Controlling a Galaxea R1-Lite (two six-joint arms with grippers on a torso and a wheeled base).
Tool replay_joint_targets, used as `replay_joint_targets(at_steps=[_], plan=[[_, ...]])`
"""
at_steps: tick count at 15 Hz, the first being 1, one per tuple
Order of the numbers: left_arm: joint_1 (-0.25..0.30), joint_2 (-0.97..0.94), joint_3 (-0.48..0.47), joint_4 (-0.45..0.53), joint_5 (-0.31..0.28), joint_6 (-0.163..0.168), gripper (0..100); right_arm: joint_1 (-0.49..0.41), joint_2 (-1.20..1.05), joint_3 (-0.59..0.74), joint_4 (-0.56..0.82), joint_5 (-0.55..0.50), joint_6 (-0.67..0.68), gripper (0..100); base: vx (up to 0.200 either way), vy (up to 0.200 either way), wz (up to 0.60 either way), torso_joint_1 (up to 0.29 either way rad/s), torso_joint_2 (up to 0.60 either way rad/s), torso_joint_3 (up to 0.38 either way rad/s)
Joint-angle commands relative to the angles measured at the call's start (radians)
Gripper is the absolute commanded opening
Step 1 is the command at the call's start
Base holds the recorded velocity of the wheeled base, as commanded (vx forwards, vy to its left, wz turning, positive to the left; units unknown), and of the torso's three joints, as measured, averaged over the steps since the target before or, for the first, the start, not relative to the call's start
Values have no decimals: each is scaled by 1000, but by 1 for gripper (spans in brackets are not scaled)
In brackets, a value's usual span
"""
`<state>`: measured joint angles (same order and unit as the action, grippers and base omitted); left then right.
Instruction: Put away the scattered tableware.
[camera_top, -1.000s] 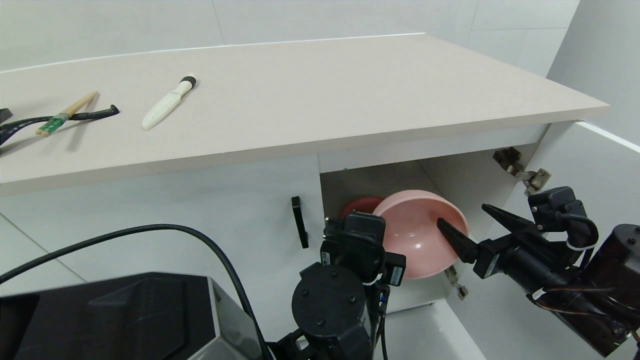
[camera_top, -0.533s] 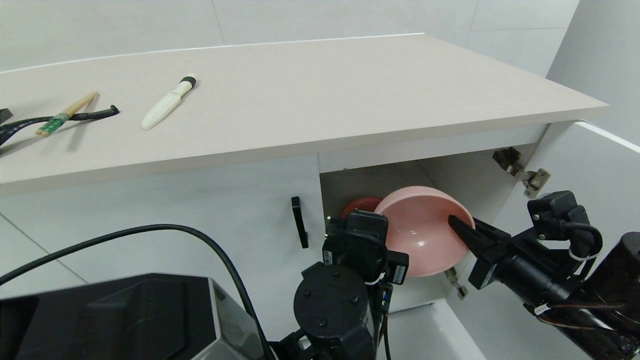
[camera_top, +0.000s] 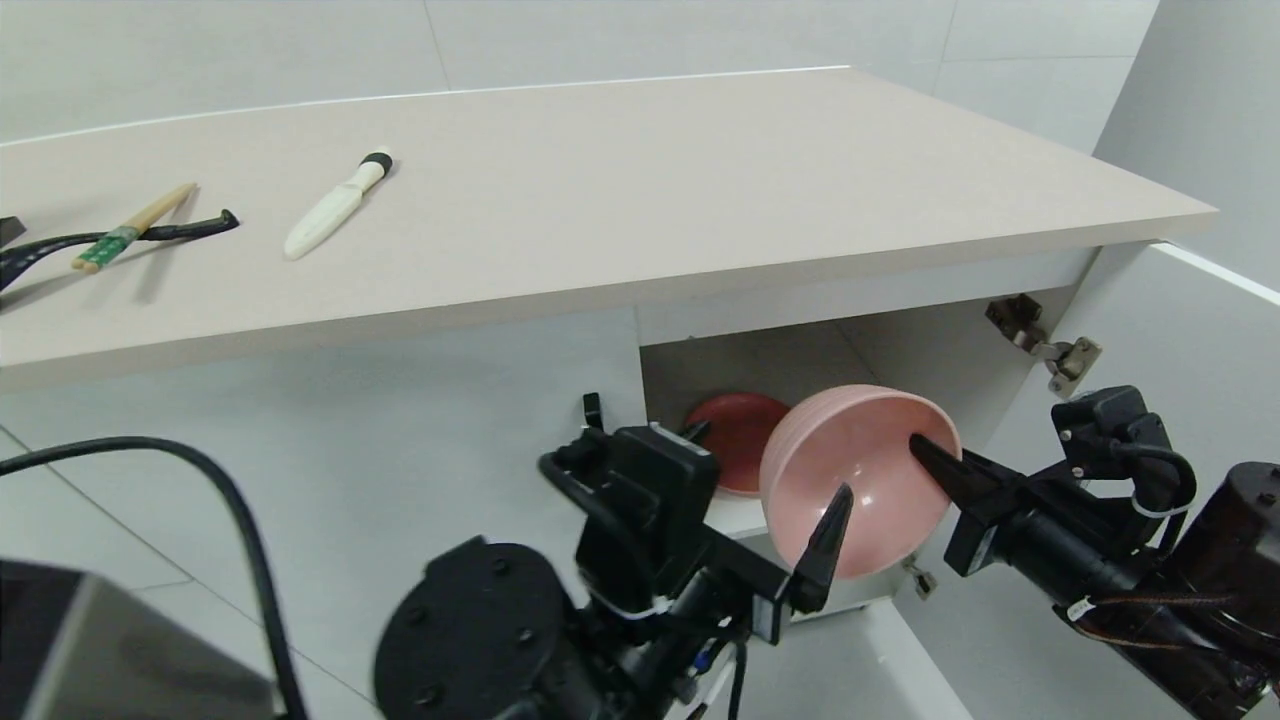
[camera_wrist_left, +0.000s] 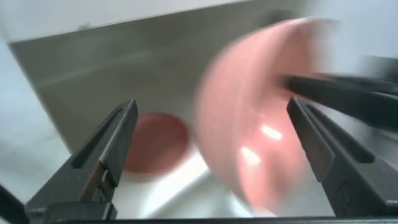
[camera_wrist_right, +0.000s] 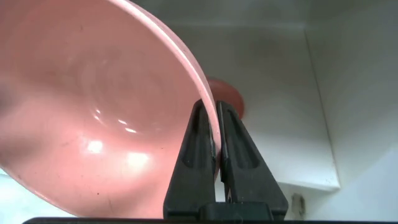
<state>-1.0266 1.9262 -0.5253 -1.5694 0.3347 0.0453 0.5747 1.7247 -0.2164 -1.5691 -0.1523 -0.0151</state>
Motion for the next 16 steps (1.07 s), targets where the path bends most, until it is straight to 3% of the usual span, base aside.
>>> replay_joint_targets(at_steps=[1,2,3,5,7,8,9,10,11,12,14,15,16], plan=[[100,-263,208,-1,-235,-32,100,-3,16,17,-2,-1,0,0,0,0,0,0,0,0],[118,-285,223,-1,-272,-33,100,-3,16,18,-2,-1,0,0,0,0,0,0,0,0],[181,-339,272,-1,-396,-32,100,-3,13,22,-2,-1,1,0,0,0,0,0,0,0],[304,-391,364,-1,-668,4,100,-3,13,26,-2,-1,1,0,0,0,0,0,0,0],[399,-434,446,-1,-947,68,100,-13,9,29,-2,-1,11,0,0,0,0,0,0,0],[431,-449,479,-1,-1057,111,100,-26,12,37,-2,-1,37,0,0,0,0,0,0,0],[453,-463,519,-1,-1109,159,100,-35,18,38,-2,-1,83,0,0,0,0,0,0,0],[465,-480,525,-1,-1112,197,100,-38,27,35,-2,-1,130,0,0,0,0,0,0,0],[488,-523,525,-1,-1111,203,100,-49,35,34,-2,-1,190,0,0,0,0,0,0,0],[514,-582,525,2,-1108,191,100,-64,44,32,-2,-1,239,0,0,0,0,0,0,0],[548,-697,525,43,-1046,160,100,-104,76,34,-2,-1,291,0,0,0,0,0,0,0],[582,-823,525,135,-973,134,100,-154,124,31,-2,0,313,0,0,0,0,0,0,0],[615,-949,525,255,-947,117,100,-177,161,29,-2,0,313,0,0,0,0,0,0,0]])
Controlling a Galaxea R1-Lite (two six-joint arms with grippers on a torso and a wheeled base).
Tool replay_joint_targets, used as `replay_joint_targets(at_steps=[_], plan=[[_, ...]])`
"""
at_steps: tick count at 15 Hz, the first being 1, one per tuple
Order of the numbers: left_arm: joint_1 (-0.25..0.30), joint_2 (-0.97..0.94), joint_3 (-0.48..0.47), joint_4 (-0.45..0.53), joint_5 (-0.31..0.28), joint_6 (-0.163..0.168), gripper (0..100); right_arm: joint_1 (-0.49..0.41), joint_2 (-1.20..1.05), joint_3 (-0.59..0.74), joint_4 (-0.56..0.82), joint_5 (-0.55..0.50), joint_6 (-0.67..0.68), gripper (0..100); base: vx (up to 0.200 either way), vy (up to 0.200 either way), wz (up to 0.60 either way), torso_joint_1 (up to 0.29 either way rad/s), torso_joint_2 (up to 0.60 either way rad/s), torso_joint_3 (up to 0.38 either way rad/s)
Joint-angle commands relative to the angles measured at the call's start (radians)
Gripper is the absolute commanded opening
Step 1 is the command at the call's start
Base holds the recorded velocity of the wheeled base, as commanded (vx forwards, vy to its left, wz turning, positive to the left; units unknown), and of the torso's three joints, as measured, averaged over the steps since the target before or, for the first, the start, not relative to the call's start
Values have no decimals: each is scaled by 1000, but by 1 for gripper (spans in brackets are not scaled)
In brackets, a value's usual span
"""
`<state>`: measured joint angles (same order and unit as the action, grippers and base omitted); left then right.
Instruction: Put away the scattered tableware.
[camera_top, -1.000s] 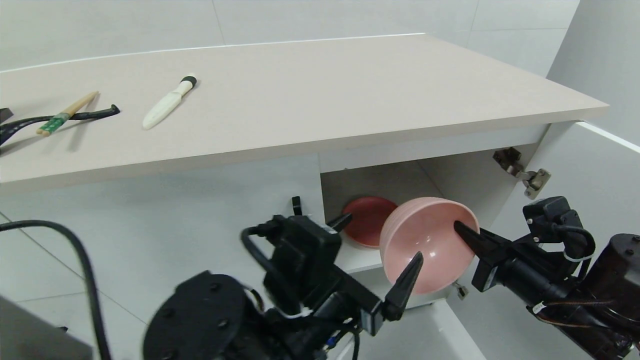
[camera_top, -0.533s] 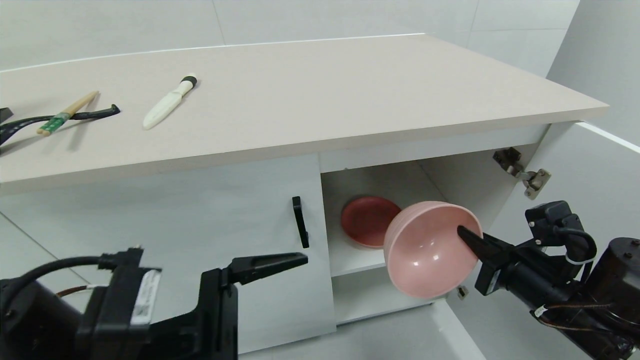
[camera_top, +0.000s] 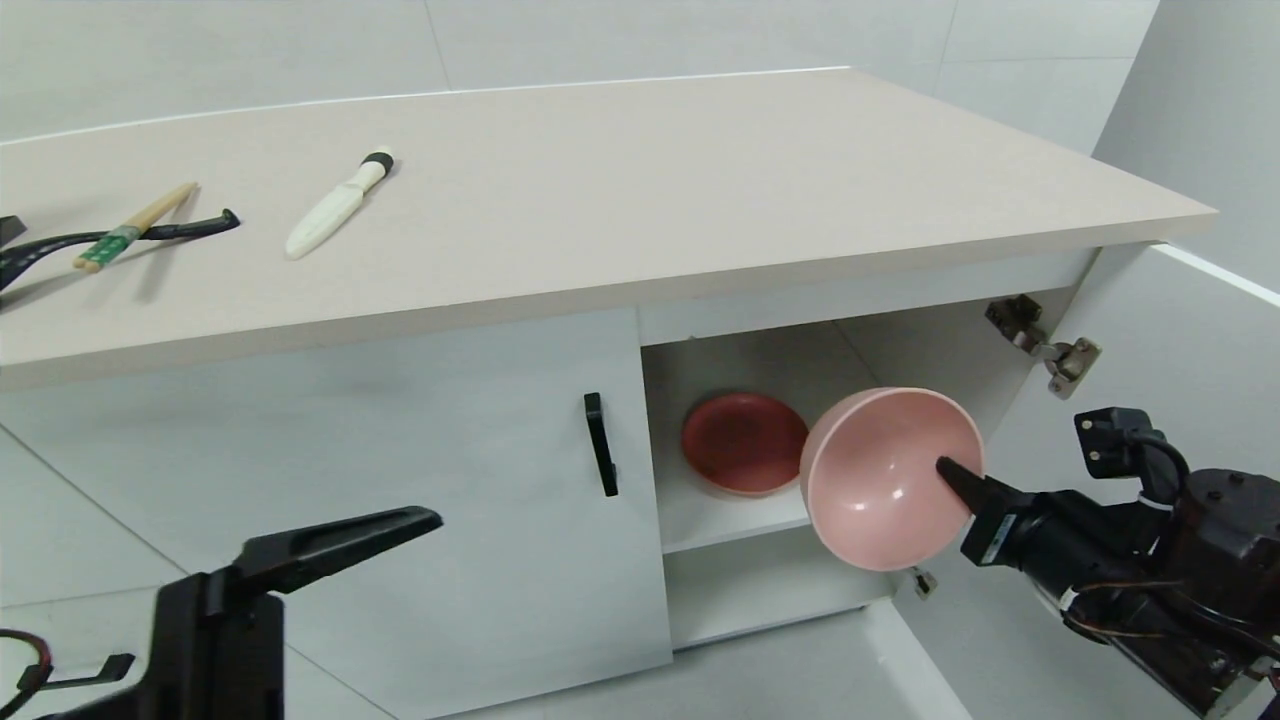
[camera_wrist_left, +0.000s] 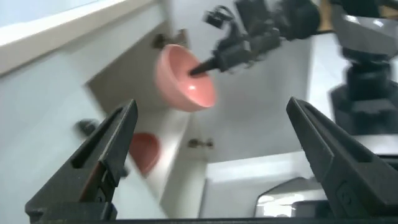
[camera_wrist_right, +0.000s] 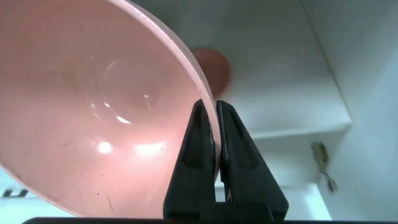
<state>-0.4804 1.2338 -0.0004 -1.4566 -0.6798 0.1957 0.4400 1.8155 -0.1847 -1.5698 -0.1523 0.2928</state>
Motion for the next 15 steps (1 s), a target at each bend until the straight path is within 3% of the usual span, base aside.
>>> replay_joint_targets(at_steps=[1,3,4,5,6,8,9,10,12,15], plan=[[118,-399,0,289,69,-38,100,-46,90,-4,-1,0,6,0,0,0,0,0,0,0],[279,-706,-16,630,82,-41,100,-43,97,-21,-1,2,6,0,0,0,0,0,0,0],[359,-847,-52,825,129,-47,100,-40,99,-38,-1,2,5,0,0,0,0,0,0,0],[379,-899,-72,918,171,-53,100,-40,100,-41,-1,2,3,0,0,0,0,0,0,0],[404,-950,-75,1049,370,-61,100,-27,108,-42,-1,2,-1,0,0,0,0,0,0,0],[488,-1016,-7,1068,537,-71,100,-10,103,-35,-1,2,-3,0,0,0,0,0,0,0],[517,-1074,0,1102,565,-82,100,-7,105,-36,-1,2,-3,0,0,0,0,0,0,0],[539,-1154,0,1242,603,-98,100,-6,113,-45,-1,4,-11,0,0,0,0,0,0,0],[533,-1160,0,1365,703,-95,100,-6,156,-78,-1,4,-53,0,0,0,0,0,0,0],[470,-1172,-3,1403,678,-96,100,-4,196,-160,-1,8,-152,0,0,0,0,0,0,0]])
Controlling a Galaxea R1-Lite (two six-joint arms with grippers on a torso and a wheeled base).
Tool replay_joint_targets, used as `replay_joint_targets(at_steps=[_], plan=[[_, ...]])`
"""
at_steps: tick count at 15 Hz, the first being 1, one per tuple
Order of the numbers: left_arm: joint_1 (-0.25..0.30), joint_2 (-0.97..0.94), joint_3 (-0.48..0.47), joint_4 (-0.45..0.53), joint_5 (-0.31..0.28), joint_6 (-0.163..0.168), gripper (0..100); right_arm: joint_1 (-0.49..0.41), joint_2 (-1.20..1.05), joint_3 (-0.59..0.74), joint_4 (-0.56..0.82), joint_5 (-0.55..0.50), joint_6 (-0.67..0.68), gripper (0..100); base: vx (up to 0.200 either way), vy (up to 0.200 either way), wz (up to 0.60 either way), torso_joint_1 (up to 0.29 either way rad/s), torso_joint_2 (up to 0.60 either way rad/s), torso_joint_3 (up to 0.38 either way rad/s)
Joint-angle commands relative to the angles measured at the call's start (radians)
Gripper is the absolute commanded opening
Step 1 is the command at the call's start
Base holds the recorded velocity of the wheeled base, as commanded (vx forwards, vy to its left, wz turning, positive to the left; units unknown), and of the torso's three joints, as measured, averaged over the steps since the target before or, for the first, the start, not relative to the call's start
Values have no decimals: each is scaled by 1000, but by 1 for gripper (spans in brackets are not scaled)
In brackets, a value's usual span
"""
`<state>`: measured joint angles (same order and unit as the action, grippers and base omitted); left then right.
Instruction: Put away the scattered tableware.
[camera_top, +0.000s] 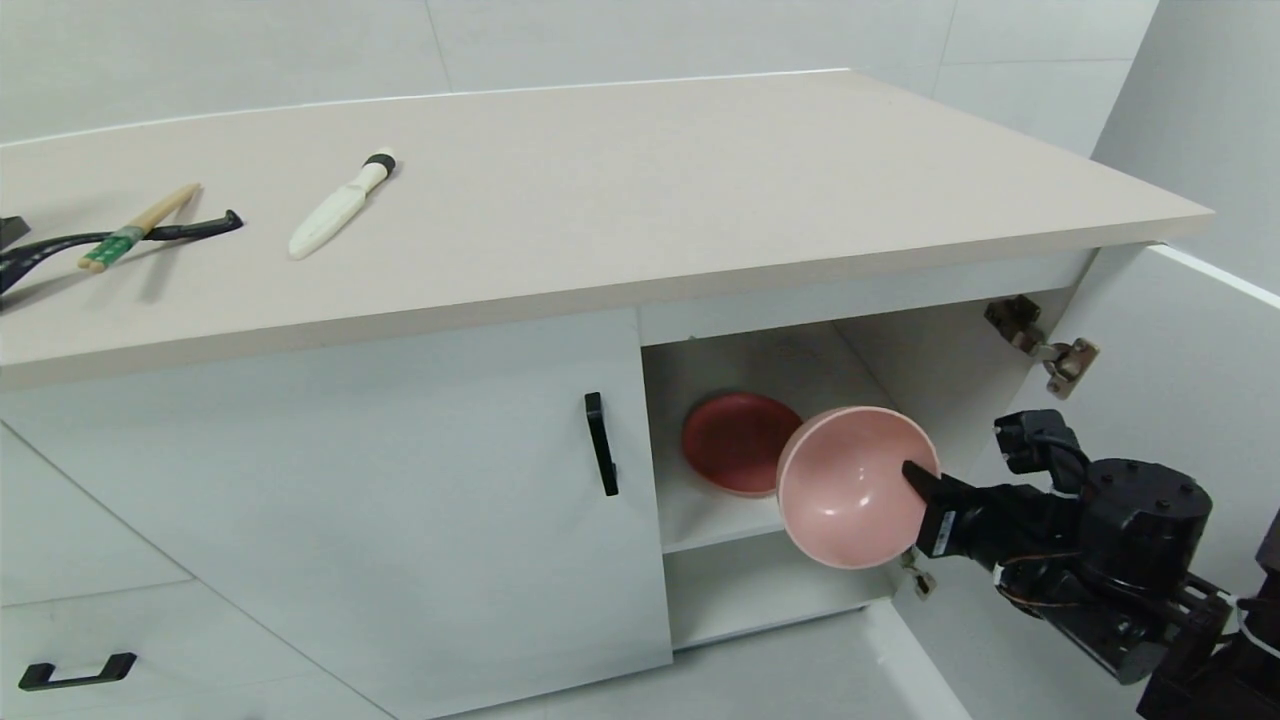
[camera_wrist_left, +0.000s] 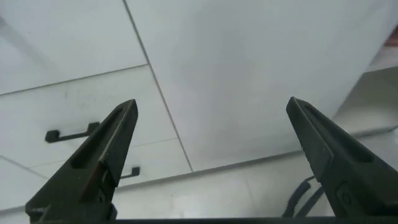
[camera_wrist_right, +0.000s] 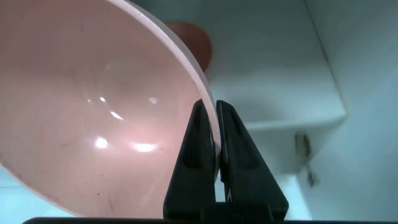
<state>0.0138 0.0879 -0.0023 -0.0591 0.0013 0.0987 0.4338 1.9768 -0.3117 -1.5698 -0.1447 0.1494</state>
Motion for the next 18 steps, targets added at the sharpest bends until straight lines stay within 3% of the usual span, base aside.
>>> replay_joint_targets(at_steps=[1,3,6,16,18], plan=[[-49,-14,2,9,-40,1,100,2,53,-75,-1,13,-50,0,0,0,0,0,0,0],[-18,-73,2,53,-38,-10,100,-1,66,-119,-1,89,-45,0,0,0,0,0,0,0],[-8,-86,2,55,34,-40,100,-4,111,-152,-1,117,-45,0,0,0,0,0,0,0],[-8,-86,2,58,32,-42,100,-4,304,-397,-1,174,-45,0,0,0,0,0,0,0],[-8,-86,2,59,32,-40,100,-10,309,-478,60,189,-44,0,0,0,0,0,0,0]])
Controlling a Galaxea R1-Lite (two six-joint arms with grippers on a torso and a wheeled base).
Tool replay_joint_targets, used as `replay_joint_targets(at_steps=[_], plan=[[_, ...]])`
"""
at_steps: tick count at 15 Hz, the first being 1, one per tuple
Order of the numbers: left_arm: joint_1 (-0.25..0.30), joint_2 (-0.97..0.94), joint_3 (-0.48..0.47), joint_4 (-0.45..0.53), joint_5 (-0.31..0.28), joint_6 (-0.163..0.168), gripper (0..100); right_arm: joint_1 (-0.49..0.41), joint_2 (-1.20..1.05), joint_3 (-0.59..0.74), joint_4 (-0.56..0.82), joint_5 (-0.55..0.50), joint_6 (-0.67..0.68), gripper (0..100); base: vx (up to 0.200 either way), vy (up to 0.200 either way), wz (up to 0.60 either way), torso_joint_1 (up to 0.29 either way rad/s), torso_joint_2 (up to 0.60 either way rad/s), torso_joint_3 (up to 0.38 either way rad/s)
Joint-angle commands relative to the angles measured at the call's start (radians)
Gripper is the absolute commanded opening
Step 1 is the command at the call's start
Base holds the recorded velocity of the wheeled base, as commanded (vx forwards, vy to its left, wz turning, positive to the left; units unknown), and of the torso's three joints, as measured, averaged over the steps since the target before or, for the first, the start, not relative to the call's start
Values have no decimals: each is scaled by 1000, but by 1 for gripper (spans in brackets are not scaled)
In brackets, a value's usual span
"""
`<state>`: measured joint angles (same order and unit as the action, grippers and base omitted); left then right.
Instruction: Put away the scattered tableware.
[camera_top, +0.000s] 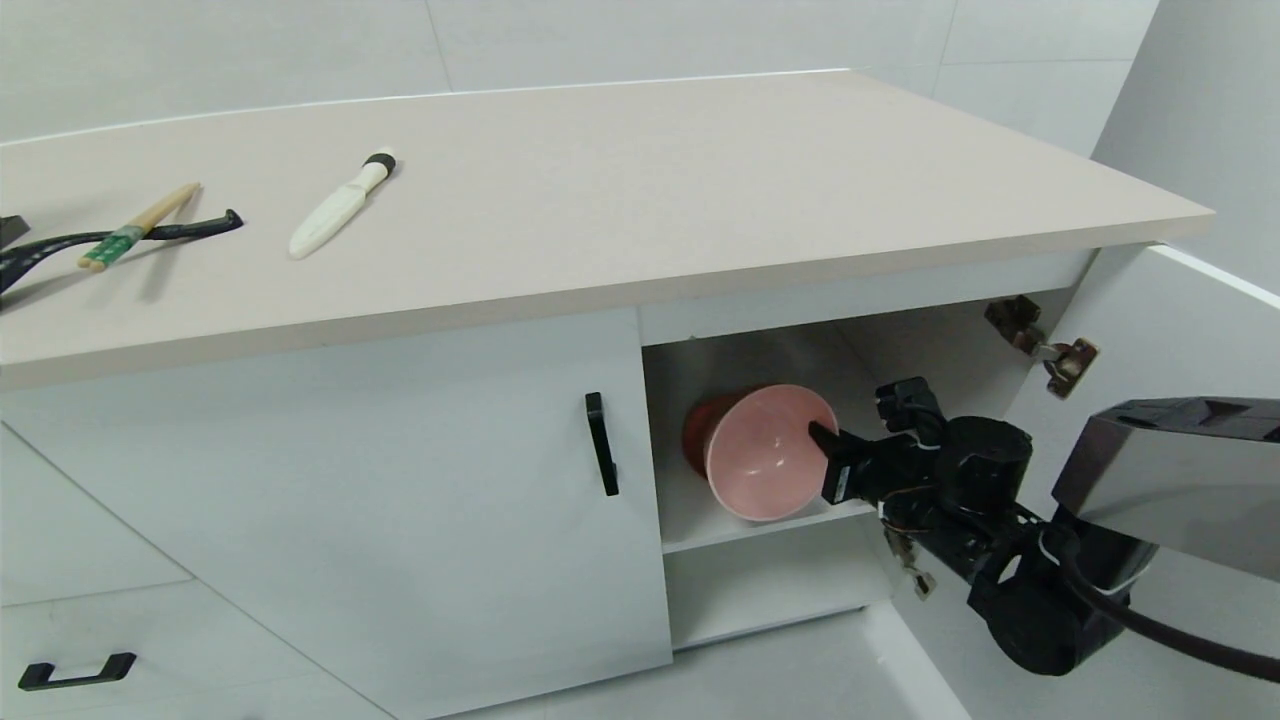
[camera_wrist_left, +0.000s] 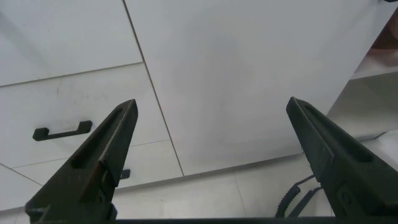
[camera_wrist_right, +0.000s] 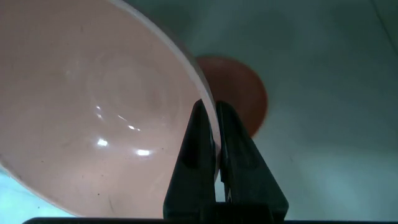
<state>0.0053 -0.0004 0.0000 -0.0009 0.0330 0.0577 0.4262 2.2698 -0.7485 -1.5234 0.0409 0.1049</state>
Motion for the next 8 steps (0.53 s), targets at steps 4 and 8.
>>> replay_joint_targets(at_steps=[4,8], plan=[[1,2,0,-1,1,-1,100,-52,40,-227,224,13,1,0,0,0,0,0,0,0],[1,2,0,-1,1,-1,100,-69,73,-255,232,17,2,0,0,0,0,0,0,0]])
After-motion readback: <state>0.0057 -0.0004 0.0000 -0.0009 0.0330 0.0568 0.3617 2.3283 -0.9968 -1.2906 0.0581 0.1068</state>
